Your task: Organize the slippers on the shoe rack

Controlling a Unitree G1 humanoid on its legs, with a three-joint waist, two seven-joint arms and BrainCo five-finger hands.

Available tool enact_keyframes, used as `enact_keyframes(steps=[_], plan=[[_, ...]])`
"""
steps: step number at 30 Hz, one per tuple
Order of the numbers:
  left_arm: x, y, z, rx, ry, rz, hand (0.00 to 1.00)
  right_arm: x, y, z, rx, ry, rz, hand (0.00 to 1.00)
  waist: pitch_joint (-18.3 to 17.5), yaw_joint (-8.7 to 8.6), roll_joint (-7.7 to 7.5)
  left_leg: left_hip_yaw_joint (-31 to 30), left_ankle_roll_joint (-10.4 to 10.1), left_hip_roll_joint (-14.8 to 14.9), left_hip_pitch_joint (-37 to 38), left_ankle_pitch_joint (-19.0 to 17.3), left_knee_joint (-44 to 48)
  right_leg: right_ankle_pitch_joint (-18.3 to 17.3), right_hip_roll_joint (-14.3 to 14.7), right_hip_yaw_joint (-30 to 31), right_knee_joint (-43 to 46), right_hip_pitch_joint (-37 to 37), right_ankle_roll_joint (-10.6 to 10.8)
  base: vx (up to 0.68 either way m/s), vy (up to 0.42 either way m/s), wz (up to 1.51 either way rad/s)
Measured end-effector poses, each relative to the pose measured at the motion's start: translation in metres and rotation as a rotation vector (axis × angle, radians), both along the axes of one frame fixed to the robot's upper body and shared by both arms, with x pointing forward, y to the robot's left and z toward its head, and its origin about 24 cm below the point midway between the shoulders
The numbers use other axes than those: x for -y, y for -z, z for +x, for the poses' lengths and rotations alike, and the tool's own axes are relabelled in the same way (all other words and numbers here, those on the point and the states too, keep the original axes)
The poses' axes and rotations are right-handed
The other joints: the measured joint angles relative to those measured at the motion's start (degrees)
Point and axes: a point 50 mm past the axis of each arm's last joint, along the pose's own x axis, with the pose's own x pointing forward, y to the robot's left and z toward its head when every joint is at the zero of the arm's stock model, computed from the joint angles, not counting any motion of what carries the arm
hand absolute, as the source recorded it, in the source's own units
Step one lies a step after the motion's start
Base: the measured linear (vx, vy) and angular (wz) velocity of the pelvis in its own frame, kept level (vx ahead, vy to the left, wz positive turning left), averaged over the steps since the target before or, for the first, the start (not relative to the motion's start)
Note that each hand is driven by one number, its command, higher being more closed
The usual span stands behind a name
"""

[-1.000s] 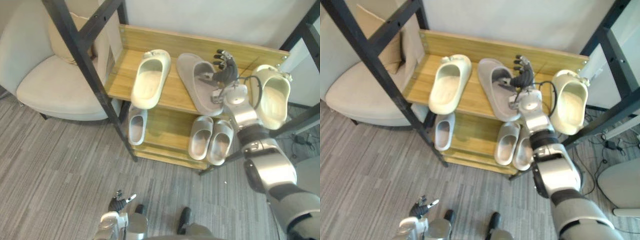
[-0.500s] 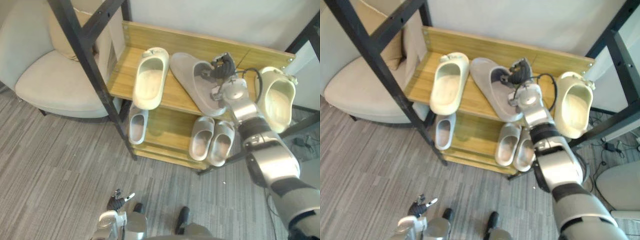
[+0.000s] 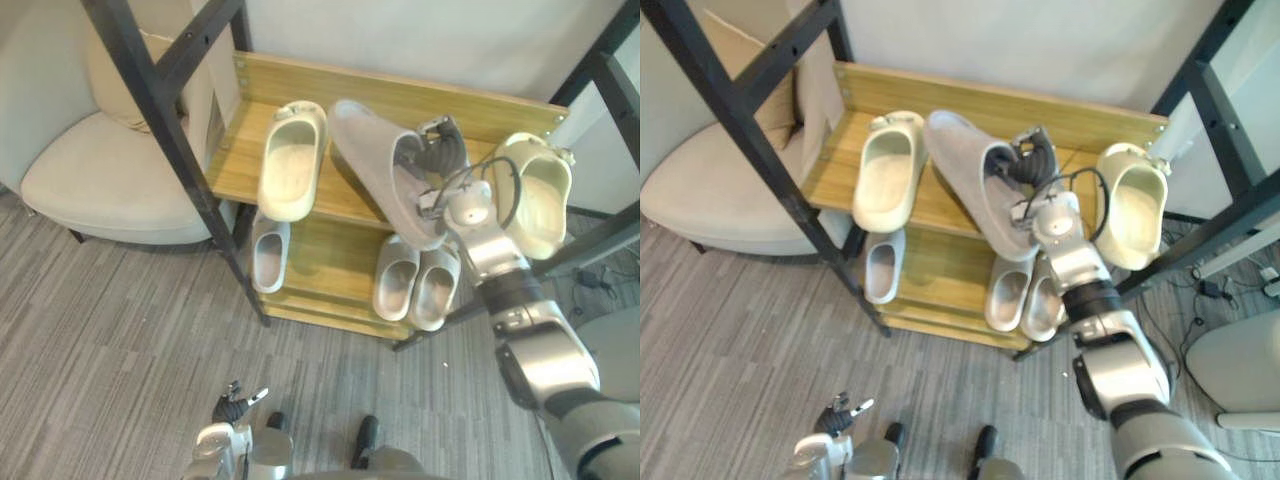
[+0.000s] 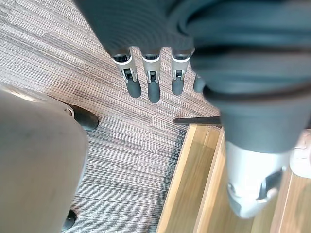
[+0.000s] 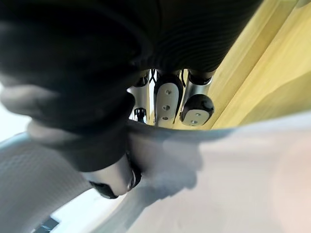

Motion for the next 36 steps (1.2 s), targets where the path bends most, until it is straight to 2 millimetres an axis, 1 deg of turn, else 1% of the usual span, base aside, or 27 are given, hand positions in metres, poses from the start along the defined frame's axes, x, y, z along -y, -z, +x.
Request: enact_keyframes(steps=[2, 3, 4, 6, 7, 10, 12, 13, 14, 15, 17, 18, 20, 22, 23, 24, 26, 27, 28, 29, 30, 31, 33, 34, 35, 36], plan=[[0.0, 0.001, -0.003, -0.006, 0.001, -0.003, 0.0, 0.0, -0.001, -0.013, 0.047, -0.036, 0.052, 1.0, -0.14, -0.79, 0.05, 0.01, 0.0, 0.01, 0.02, 0.0, 0.16, 0.06, 0.01, 0.19, 0.0, 0.0, 0.09, -0.03, -0.005, -0.04], [0.0, 0.001, -0.003, -0.007, 0.0, -0.004, 0.0, 0.0, -0.001, -0.016, 0.059, -0.042, 0.064, 1.0, -0.19, -0.97, 0.06, 0.03, 0.0, 0.01, 0.05, 0.0, 0.18, 0.07, 0.01, 0.25, 0.0, 0.01, 0.11, -0.03, 0.0, -0.08], [-0.001, 0.002, -0.005, -0.013, 0.005, 0.0, 0.0, 0.001, -0.002, -0.026, 0.096, -0.057, 0.085, 1.0, -0.47, -1.44, 0.15, 0.22, -0.01, 0.02, 0.21, 0.0, 0.19, 0.1, 0.02, 0.53, 0.0, 0.03, 0.16, -0.02, 0.002, -0.07], [-0.001, 0.002, -0.007, -0.018, 0.012, 0.004, 0.0, 0.003, 0.0, -0.032, 0.115, -0.065, 0.104, 1.0, -0.98, -1.57, 0.27, 0.52, -0.02, 0.04, 0.37, -0.01, 0.17, 0.12, 0.04, 0.87, -0.02, 0.03, 0.2, -0.01, 0.004, -0.1], [-0.001, 0.003, -0.01, -0.027, 0.017, 0.007, 0.0, 0.005, 0.003, -0.038, 0.121, -0.081, 0.13, 1.0, -1.72, -1.84, 0.47, 0.72, 0.01, 0.05, 0.6, -0.05, 0.14, 0.12, 0.04, 1.07, -0.02, 0.13, 0.21, -0.01, 0.006, -0.11], [0.0, 0.006, -0.015, -0.047, 0.028, 0.004, 0.0, 0.003, 0.009, -0.05, 0.128, -0.119, 0.132, 1.0, -3.17, -2.3, 1.02, 1.18, 0.1, 0.04, 0.81, -0.14, 0.18, 0.18, 0.04, 1.56, -0.04, 0.12, 0.3, -0.02, 0.009, -0.09], [0.001, 0.008, -0.019, -0.062, 0.033, -0.005, 0.0, 0.002, 0.018, -0.064, 0.122, -0.168, 0.151, 1.0, -4.04, -2.72, 1.44, 1.21, 0.11, 0.04, 0.86, -0.15, 0.28, 0.17, 0.05, 1.66, -0.06, 0.18, 0.36, -0.01, 0.003, -0.02], [0.001, 0.008, -0.019, -0.064, 0.032, -0.005, 0.0, 0.002, 0.019, -0.065, 0.119, -0.174, 0.151, 1.0, -4.16, -2.76, 1.48, 1.21, 0.11, 0.04, 0.85, -0.15, 0.29, 0.17, 0.05, 1.67, -0.06, 0.18, 0.36, 0.0, 0.0, 0.0], [0.002, 0.009, -0.022, -0.073, 0.038, -0.005, 0.0, 0.002, 0.03, -0.074, 0.09, -0.199, 0.162, 1.0, -4.87, -3.0, 1.7, 1.21, 0.1, 0.08, 0.85, -0.15, 0.34, 0.16, 0.09, 1.69, -0.09, 0.2, 0.38, 0.0, 0.0, 0.0], [0.002, 0.009, -0.022, -0.074, 0.039, -0.005, 0.0, 0.002, 0.031, -0.075, 0.085, -0.203, 0.164, 1.0, -4.98, -3.06, 1.74, 1.21, 0.1, 0.08, 0.85, -0.15, 0.34, 0.15, 0.09, 1.69, -0.09, 0.21, 0.39, 0.0, 0.0, 0.0], [0.002, 0.01, -0.026, -0.085, 0.045, -0.003, 0.0, 0.0, 0.044, -0.083, 0.039, -0.241, 0.201, 1.0, -5.48, -4.01, 2.08, 1.2, 0.1, 0.06, 0.97, -0.15, 0.39, 0.13, 0.08, 1.68, -0.17, 0.48, 0.42, 0.0, 0.0, 0.0], [0.002, 0.01, -0.027, -0.087, 0.044, -0.003, 0.0, -0.001, 0.048, -0.085, 0.026, -0.25, 0.209, 1.0, -5.49, -4.19, 2.15, 1.21, 0.1, 0.06, 1.01, -0.16, 0.39, 0.13, 0.08, 1.69, -0.24, 0.69, 0.43, 0.0, 0.0, 0.0], [0.003, 0.011, -0.028, -0.094, 0.046, -0.005, 0.0, 0.002, 0.064, -0.092, -0.037, -0.266, 0.22, 1.0, -5.71, -4.26, 2.49, 1.2, 0.12, 0.1, 1.87, -0.36, 0.36, -0.01, 0.13, 1.68, -0.42, 1.78, 0.63, 0.0, 0.0, 0.0], [0.005, 0.012, -0.03, -0.101, 0.062, -0.004, 0.0, 0.002, 0.073, -0.1, -0.071, -0.28, 0.215, 1.0, -6.25, -4.22, 3.03, 1.23, 0.19, 0.07, 1.98, -0.56, 0.39, -0.07, 0.1, 1.69, -0.49, 1.99, 0.71, 0.0, 0.0, 0.0], [0.006, 0.013, -0.03, -0.106, 0.069, -0.003, 0.0, -0.001, 0.079, -0.106, -0.095, -0.305, 0.208, 1.0, -6.42, -4.39, 3.4, 1.27, 0.2, 0.04, 2.05, -0.57, 0.44, -0.08, 0.07, 1.73, -0.49, 1.99, 0.72, 0.0, 0.0, 0.0], [0.006, 0.013, -0.03, -0.106, 0.073, -0.002, 0.0, -0.002, 0.081, -0.107, -0.105, -0.313, 0.206, 1.0, -6.48, -4.4, 3.5, 1.28, 0.2, 0.05, 2.07, -0.57, 0.45, -0.08, 0.07, 1.74, -0.49, 1.99, 0.72, 0.0, 0.0, 0.0], [0.007, 0.013, -0.031, -0.107, 0.086, 0.0, 0.0, -0.011, 0.098, -0.116, -0.18, -0.368, 0.188, 1.0, -6.5, -4.38, 4.23, 1.36, 0.18, 0.18, 2.11, -0.65, 0.62, -0.37, 0.17, 1.8, -0.02, 1.91, 0.9, 0.0, 0.0, 0.0], [0.008, 0.013, -0.03, -0.106, 0.088, 0.0, 0.0, -0.014, 0.1, -0.117, -0.195, -0.385, 0.182, 1.0, -6.29, -4.4, 4.49, 1.35, 0.18, 0.24, 1.82, -0.96, 1.38, -0.64, 0.19, 1.84, 0.58, 1.73, 0.88, 0.0, 0.0, 0.0], [0.01, 0.012, -0.028, -0.097, 0.091, -0.007, 0.0, -0.021, 0.105, -0.118, -0.221, -0.421, 0.152, 1.0, -5.52, -4.34, 5.57, 1.3, 0.21, 0.48, -0.24, -2.86, 5.53, -2.13, 0.35, 2.06, 3.86, 0.08, 0.67, -0.04, 0.018, 0.01], [0.011, 0.012, -0.027, -0.091, 0.097, -0.014, 0.0, -0.023, 0.107, -0.118, -0.23, -0.432, 0.131, 1.0, -4.96, -4.27, 6.29, 1.28, 0.09, 0.73, -1.69, -4.22, 8.62, -3.04, 0.55, 2.09, 5.9, -0.83, 0.65, -0.07, 0.035, 0.02], [0.012, 0.011, -0.022, -0.08, 0.103, -0.02, 0.0, -0.026, 0.108, -0.117, -0.237, -0.446, 0.109, 1.0, -3.7, -4.12, 7.38, 1.24, 0.16, 1.15, -3.81, -6.06, 12.85, -4.36, 0.92, 2.06, 9.06, -2.2, 0.32, -0.11, 0.037, 0.04], [0.011, 0.008, -0.016, -0.058, 0.104, -0.015, 0.0, -0.031, 0.107, -0.115, -0.242, -0.477, 0.082, 1.0, -1.52, -3.95, 8.42, 1.03, 0.1, 1.62, -6.5, -7.93, 17.78, -6.42, 1.11, 2.1, 13.9, -4.75, 0.03, -0.19, 0.037, 0.04], [0.003, 0.005, -0.01, -0.036, 0.101, 0.004, 0.0, -0.04, 0.107, -0.104, -0.255, -0.513, 0.049, 1.0, 1.74, -3.8, 8.27, 0.52, -0.2, 1.46, -10.53, -9.58, 22.89, -9.42, 0.54, 2.1, 21.78, -10.0, -0.22, -0.19, 0.006, 0.05], [0.001, 0.005, -0.011, -0.039, 0.1, 0.01, 0.0, -0.041, 0.107, -0.102, -0.257, -0.516, 0.041, 1.0, 2.32, -3.78, 8.18, 0.33, -0.2, 1.33, -11.35, -9.8, 23.75, -9.96, 0.35, 2.07, 23.14, -10.91, -0.21, -0.15, -0.013, 0.1], [-0.003, 0.006, -0.013, -0.052, 0.096, 0.018, 0.0, -0.042, 0.106, -0.097, -0.257, -0.515, 0.001, 1.0, 3.98, -3.48, 7.76, -0.13, -0.18, 0.89, -13.66, -10.63, 26.48, -11.74, -0.36, 1.98, 27.27, -13.72, -0.29, -0.19, -0.021, 0.16], [-0.004, 0.007, -0.015, -0.062, 0.089, 0.016, 0.0, -0.041, 0.104, -0.094, -0.249, -0.51, -0.03, 1.0, 5.1, -3.23, 7.68, -0.52, -0.22, 0.61, -15.05, -11.34, 28.22, -12.85, -0.86, 1.69, 29.38, -15.18, -0.22, -0.2, -0.016, 0.25]])
